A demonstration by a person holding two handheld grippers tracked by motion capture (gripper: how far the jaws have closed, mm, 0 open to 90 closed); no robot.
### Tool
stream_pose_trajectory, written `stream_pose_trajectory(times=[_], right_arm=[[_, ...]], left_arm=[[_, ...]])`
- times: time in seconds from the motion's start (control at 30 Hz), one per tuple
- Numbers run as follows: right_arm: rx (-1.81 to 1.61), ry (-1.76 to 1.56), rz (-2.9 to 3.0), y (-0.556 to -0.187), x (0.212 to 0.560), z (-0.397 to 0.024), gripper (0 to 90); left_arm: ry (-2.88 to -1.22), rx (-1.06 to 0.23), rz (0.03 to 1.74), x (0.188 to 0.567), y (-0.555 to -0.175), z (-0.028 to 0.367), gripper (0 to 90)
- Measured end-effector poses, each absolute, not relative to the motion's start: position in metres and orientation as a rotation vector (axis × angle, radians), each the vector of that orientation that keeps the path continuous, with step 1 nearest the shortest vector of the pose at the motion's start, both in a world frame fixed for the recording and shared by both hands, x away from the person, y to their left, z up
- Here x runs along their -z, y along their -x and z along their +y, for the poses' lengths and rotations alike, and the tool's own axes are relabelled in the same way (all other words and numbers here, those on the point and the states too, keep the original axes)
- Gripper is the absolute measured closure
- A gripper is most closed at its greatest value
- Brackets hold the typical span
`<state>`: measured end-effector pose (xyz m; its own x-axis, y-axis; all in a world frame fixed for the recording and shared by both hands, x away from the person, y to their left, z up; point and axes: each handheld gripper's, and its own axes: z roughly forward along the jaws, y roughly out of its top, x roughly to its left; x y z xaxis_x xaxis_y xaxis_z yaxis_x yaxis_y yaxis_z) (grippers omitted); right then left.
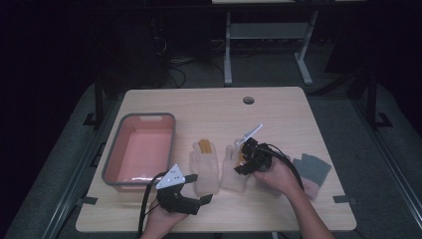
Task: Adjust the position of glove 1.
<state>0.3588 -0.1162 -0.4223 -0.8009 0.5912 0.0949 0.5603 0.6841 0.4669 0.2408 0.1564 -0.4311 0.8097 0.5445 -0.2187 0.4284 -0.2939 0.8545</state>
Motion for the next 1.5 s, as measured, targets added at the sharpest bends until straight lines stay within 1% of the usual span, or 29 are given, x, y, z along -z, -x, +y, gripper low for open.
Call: stream_pose_trajectory(times=[0.03, 0.07, 0.1, 0.13, 0.17, 0.27, 0.37, 0.5, 0.77, 0.87, 1.07, 1.13, 1.27, 1.5], right_arm=[[-0.692, -0.981, 2.829, -0.362, 0.428, -0.114, 43.0], [-0.692, -0.981, 2.829, -0.362, 0.428, -0.114, 43.0], [-0.659, -0.998, 2.832, -0.364, 0.431, -0.113, 45.2], [-0.637, -1.012, 2.840, -0.365, 0.434, -0.112, 49.6], [-0.612, -1.014, 2.839, -0.365, 0.436, -0.111, 51.7], [-0.604, -0.995, 2.834, -0.365, 0.438, -0.110, 56.3], [-0.601, -0.993, 2.839, -0.366, 0.437, -0.110, 59.9], [-0.609, -0.986, 2.842, -0.366, 0.435, -0.112, 62.5], [-0.662, -0.924, 2.834, -0.361, 0.419, -0.116, 63.6], [-0.666, -0.895, 2.834, -0.361, 0.411, -0.116, 63.8], [-0.720, -0.807, 2.816, -0.356, 0.385, -0.112, 63.8], [-0.737, -0.731, 2.820, -0.355, 0.372, -0.105, 63.7], [-0.745, -0.650, 2.829, -0.355, 0.362, -0.092, 63.7], [-0.792, -0.507, 2.878, -0.365, 0.357, -0.059, 63.6]], left_arm=[[-1.932, -0.137, 0.729, 0.432, -0.241, 0.157, 14.5], [-1.936, -0.137, 0.730, 0.432, -0.242, 0.157, 14.5], [-1.937, -0.138, 0.731, 0.431, -0.241, 0.157, 14.5], [-1.935, -0.141, 0.730, 0.431, -0.241, 0.156, 14.5], [-1.932, -0.145, 0.729, 0.431, -0.240, 0.156, 14.5], [-1.937, -0.153, 0.723, 0.429, -0.240, 0.156, 14.5], [-1.939, -0.147, 0.729, 0.430, -0.241, 0.157, 14.5], [-1.936, -0.150, 0.728, 0.429, -0.240, 0.158, 14.5], [-1.929, -0.139, 0.736, 0.429, -0.242, 0.161, 14.8], [-1.926, -0.159, 0.736, 0.427, -0.242, 0.162, 14.8], [-1.916, -0.187, 0.732, 0.423, -0.241, 0.166, 14.7], [-1.912, -0.178, 0.741, 0.424, -0.241, 0.166, 14.8], [-1.913, -0.183, 0.734, 0.422, -0.240, 0.166, 14.7], [-1.896, -0.180, 0.745, 0.421, -0.241, 0.169, 14.8]])
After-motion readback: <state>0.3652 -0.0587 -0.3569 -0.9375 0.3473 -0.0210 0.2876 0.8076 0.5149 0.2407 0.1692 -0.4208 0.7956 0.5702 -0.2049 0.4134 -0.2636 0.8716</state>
